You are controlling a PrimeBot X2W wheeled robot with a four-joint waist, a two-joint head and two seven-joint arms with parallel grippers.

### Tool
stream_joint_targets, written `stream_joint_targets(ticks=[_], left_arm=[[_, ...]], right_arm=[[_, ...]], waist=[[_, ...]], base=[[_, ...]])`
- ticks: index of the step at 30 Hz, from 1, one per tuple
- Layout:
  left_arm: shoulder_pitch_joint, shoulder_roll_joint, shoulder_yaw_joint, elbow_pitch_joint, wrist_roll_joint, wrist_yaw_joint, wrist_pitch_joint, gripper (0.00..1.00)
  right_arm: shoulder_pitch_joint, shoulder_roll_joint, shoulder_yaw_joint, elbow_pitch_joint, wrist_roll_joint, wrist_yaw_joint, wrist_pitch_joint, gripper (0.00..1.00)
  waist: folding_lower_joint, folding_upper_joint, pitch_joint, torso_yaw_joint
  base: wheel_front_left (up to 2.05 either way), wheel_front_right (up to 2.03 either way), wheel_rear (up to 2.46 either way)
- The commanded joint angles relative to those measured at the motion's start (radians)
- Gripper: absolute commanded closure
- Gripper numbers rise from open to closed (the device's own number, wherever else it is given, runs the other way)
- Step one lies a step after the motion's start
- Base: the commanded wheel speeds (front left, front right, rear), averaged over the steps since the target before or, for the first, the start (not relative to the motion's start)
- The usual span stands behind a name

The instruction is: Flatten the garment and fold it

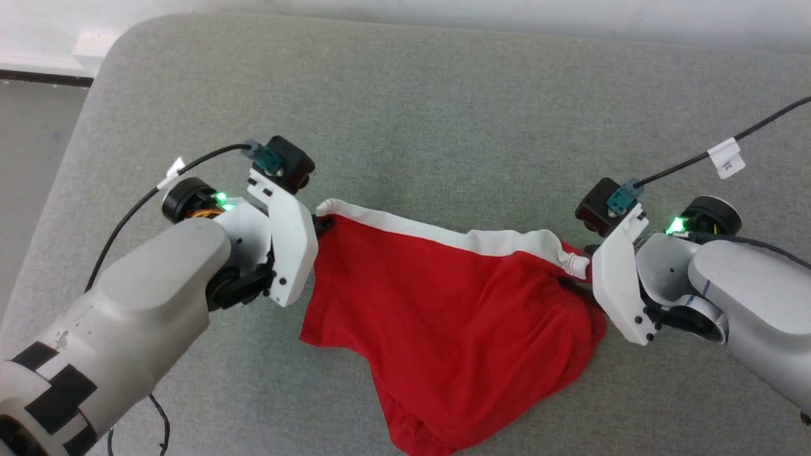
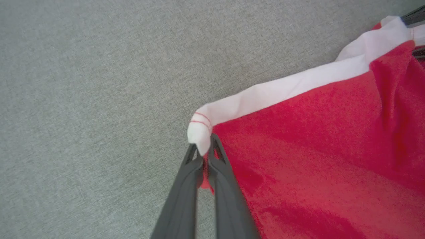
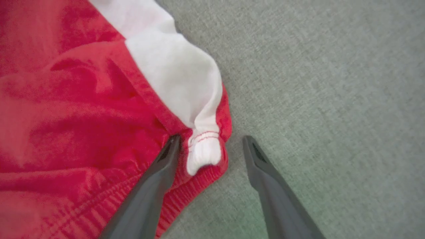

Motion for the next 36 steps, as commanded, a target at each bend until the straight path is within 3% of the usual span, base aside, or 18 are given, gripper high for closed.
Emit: stream_joint_targets(ticks=[1, 6, 11, 18, 25, 31, 36], left_arm=[[-0.003, 0.002, -0.001, 0.01, 0.001, 0.0, -0.009, 1.0], [0.027, 0.014, 0.013, 0.041, -0.032, -0.001, -0.044, 1.0], [0.038, 0.034, 0.03, 0.078, -0.016, 0.0, -0.151, 1.0], [-0.033, 0.048, 0.089, 0.057, 0.043, 0.064, -0.321, 1.0], [-0.156, 0.043, 0.143, -0.014, 0.103, 0.152, -0.406, 1.0], [-0.291, 0.026, 0.192, -0.046, 0.15, 0.216, -0.448, 1.0], [-0.393, 0.004, 0.239, -0.024, 0.159, 0.233, -0.477, 1.0]], right_arm=[[0.062, 0.01, 0.026, 0.006, -0.022, -0.001, 0.016, 0.97], [0.049, -0.007, 0.026, -0.01, -0.053, -0.001, -0.091, 1.0], [-0.003, -0.025, 0.026, -0.026, -0.101, -0.001, -0.354, 1.0], [-0.092, -0.052, -0.009, -0.024, -0.108, -0.001, -0.608, 1.0], [-0.182, -0.074, -0.108, 0.009, -0.129, -0.001, -0.675, 1.0], [-0.304, -0.066, -0.203, 0.055, -0.195, -0.001, -0.688, 1.0], [-0.416, -0.052, -0.277, 0.085, -0.263, -0.001, -0.693, 1.0]], waist=[[0.0001, 0.0, 0.0, -0.002], [0.0001, 0.0, -0.035, -0.031], [0.0001, 0.0, -0.086, -0.061], [0.0001, 0.0, -0.154, -0.095], [0.0001, 0.0, -0.152, -0.113], [0.0001, 0.0, -0.076, -0.135], [0.0001, 0.0, 0.001, -0.152]], base=[[0.0, 0.0, 0.0], [0.0, 0.0, 0.0], [0.0, 0.0, 0.0], [0.0, 0.0, 0.0], [0.0, 0.0, 0.0], [0.0, 0.0, 0.0], [0.0, 0.0, 0.0]])
